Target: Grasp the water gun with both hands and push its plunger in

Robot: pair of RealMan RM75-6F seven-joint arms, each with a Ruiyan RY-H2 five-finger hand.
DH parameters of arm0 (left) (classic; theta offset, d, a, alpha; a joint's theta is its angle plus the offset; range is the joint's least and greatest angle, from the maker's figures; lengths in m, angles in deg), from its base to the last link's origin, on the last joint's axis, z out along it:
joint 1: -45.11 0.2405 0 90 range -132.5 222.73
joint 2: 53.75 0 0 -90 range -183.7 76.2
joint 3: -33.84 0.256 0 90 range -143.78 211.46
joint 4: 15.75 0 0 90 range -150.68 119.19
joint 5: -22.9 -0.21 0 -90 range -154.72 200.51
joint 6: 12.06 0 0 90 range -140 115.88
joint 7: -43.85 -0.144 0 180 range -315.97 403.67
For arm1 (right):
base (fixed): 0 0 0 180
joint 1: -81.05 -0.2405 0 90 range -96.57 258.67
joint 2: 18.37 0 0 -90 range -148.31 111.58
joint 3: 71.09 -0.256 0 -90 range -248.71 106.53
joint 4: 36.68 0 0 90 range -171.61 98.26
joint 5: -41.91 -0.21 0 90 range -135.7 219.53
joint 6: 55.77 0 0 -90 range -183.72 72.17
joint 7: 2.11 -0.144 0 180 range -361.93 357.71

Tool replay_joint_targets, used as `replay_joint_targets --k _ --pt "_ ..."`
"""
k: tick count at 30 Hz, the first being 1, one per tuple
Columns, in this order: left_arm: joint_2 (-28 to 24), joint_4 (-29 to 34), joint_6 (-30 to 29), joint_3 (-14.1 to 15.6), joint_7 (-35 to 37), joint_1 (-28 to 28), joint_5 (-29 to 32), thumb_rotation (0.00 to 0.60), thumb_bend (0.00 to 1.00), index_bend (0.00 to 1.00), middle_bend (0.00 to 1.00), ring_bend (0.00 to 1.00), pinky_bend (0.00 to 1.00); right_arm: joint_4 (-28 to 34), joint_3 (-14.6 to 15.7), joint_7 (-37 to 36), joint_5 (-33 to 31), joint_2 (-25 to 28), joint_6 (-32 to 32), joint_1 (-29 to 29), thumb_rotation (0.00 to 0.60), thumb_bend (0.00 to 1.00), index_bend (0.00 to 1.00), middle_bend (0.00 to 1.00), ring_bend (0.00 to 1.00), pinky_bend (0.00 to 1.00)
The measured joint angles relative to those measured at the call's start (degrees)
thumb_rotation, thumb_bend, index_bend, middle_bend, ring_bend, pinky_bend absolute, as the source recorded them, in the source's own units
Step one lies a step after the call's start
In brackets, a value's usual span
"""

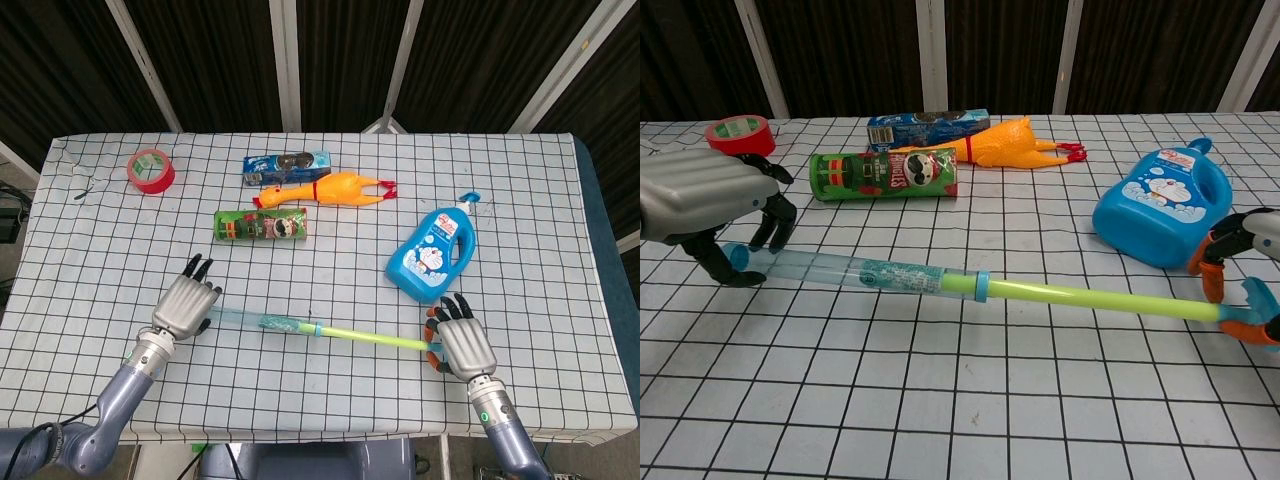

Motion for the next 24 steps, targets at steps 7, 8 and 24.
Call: replay_joint_targets --k 7,8,24 --pt "0.3 2.3 -1.3 -0.1 -1.8 -0.4 0.6 0.600 0.45 0.53 0.56 0.08 0.00 2.9 -0.4 3.4 0.0 -0.5 0.4 -1.0 0.600 0.57 0.72 0.29 0.10 0.00" --pt "0.3 2.5 -1.4 -0.1 -2.0 -0.4 0.6 0.600 0.45 0.53 0.56 0.08 0.00 3.3 -0.5 3.8 -0.1 -0.5 0.4 -1.1 0.600 0.57 0.72 0.29 0.10 0.00" --pt "2.3 4.6 -3.3 0.4 -4.6 -0.8 1.9 0.600 0.45 0.54 0.56 0.08 0.00 8.1 -1.0 11.3 -1.7 -2.9 1.9 -3.1 0.600 0.57 0.72 0.29 0.10 0.00"
